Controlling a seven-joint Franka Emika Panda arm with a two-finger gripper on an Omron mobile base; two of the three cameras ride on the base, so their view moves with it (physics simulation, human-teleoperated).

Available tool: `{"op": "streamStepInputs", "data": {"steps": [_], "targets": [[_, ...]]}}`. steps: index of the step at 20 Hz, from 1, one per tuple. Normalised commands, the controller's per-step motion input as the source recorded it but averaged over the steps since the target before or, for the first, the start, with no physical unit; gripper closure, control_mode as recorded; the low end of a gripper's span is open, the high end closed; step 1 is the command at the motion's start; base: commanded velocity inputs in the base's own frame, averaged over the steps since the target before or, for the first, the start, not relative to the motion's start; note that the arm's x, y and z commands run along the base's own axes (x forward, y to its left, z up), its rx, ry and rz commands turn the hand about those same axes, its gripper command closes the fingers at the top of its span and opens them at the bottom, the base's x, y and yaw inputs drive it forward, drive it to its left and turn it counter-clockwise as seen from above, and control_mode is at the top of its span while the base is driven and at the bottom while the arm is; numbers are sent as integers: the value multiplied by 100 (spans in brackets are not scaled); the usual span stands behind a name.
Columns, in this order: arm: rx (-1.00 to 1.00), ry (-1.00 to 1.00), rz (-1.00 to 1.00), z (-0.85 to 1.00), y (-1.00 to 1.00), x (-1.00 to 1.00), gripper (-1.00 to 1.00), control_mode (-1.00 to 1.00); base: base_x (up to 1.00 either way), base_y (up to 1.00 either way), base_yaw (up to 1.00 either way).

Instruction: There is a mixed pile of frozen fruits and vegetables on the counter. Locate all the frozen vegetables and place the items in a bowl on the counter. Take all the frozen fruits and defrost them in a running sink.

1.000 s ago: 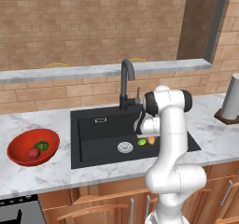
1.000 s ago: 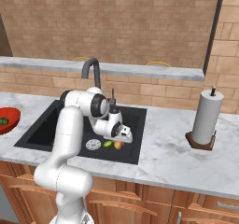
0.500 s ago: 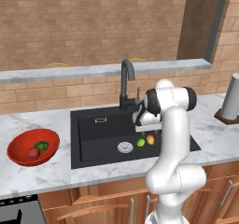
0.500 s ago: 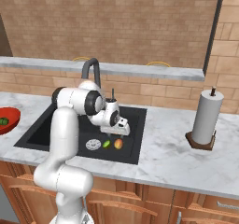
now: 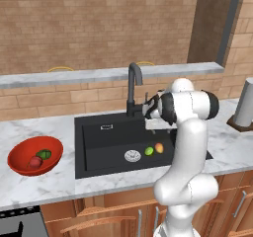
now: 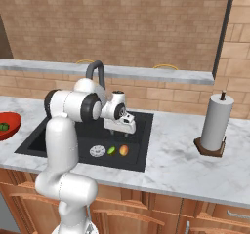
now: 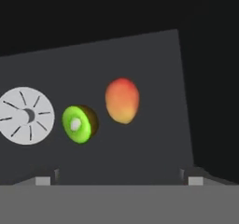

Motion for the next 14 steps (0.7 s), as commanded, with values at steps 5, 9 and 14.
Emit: {"op": "streamStepInputs", "data": {"steps": [5,9,14], "targets": [[2,10,0,88,0,-16,-100,-100,0,0,0],[3,3,0,81,0,-28,-100,-100,0,0,0],[1,-11,0,60,-1,-49,-100,-100,0,0,0]]}}
